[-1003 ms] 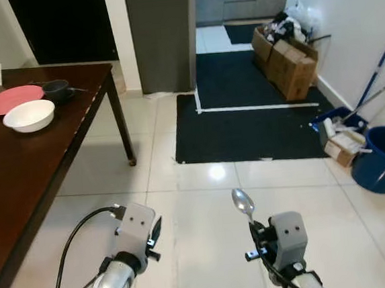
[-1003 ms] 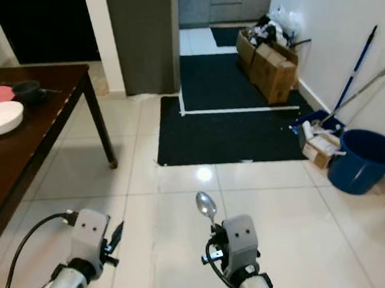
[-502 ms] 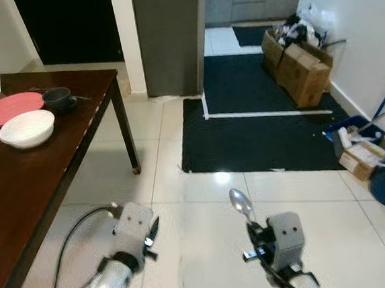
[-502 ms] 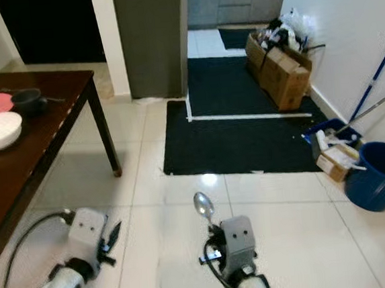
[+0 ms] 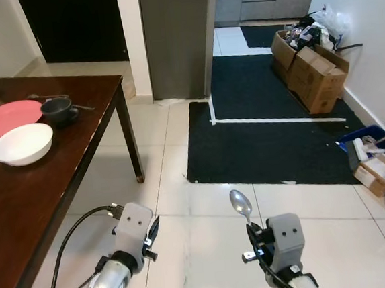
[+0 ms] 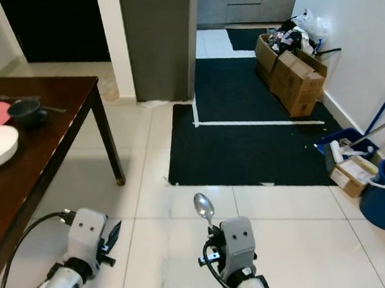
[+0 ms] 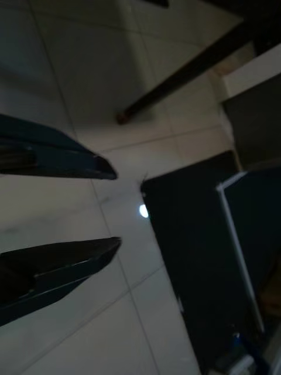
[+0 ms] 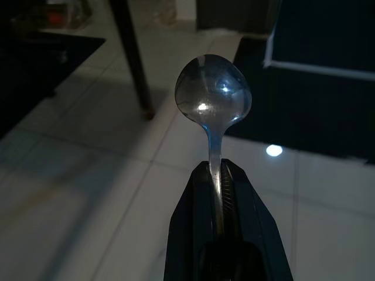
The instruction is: Setting the table
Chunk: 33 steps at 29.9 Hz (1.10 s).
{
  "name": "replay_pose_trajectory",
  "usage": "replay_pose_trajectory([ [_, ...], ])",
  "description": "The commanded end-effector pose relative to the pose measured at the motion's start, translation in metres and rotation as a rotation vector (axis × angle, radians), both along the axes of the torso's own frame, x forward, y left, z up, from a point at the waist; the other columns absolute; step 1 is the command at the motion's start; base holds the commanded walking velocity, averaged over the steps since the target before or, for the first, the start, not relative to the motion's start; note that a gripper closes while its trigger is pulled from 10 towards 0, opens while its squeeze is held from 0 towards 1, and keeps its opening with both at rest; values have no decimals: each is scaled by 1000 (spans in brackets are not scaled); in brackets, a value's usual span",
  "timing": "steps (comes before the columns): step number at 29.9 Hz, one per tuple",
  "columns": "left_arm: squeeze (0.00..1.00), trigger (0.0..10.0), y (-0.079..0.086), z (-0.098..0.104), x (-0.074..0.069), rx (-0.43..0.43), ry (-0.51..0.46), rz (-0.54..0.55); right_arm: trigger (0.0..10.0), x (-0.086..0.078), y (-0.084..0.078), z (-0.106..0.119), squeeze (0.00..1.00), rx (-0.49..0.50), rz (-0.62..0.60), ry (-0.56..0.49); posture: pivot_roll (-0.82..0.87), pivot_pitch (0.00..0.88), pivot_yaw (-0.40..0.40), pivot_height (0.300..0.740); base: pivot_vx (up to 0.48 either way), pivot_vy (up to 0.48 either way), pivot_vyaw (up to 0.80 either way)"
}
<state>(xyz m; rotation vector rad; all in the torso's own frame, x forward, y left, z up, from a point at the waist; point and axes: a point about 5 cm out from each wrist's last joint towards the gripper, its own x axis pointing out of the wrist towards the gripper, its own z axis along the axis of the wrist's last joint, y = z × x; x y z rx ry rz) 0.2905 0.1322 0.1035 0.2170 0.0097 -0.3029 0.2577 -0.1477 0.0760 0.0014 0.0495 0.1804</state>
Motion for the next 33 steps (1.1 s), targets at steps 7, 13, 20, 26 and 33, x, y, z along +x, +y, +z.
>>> replay_pose_trajectory([
  [7, 0, 10000, 7, -7, -4, 19, 30, 15, 10000, -2, 1, -1, 0, 9, -7, 0, 16, 103, 63, 740, 414, 0, 0],
  [13, 0, 10000, 7, -7, -4, 19, 30, 13, 10000, -1, 1, -1, 0, 9, -8, -1, 16, 103, 64, 740, 411, 0, 0],
  [20, 0, 10000, 6, -7, -3, 19, 28, 12, 10000, 0, 0, 3, 0, 18, -14, -18, 18, 103, 63, 740, 413, 0, 0],
  [26, 0, 10000, 5, 0, -3, 25, 0, 7, 10000, 9, -4, 28, 0, 65, -46, -109, 20, 102, 62, 740, 407, 0, 0],
  [33, 0, 10000, 6, 25, -2, 25, -113, 10, 10000, 23, -2, 72, 0, 102, -25, -250, 25, 93, 65, 740, 135, 0, 229],
])
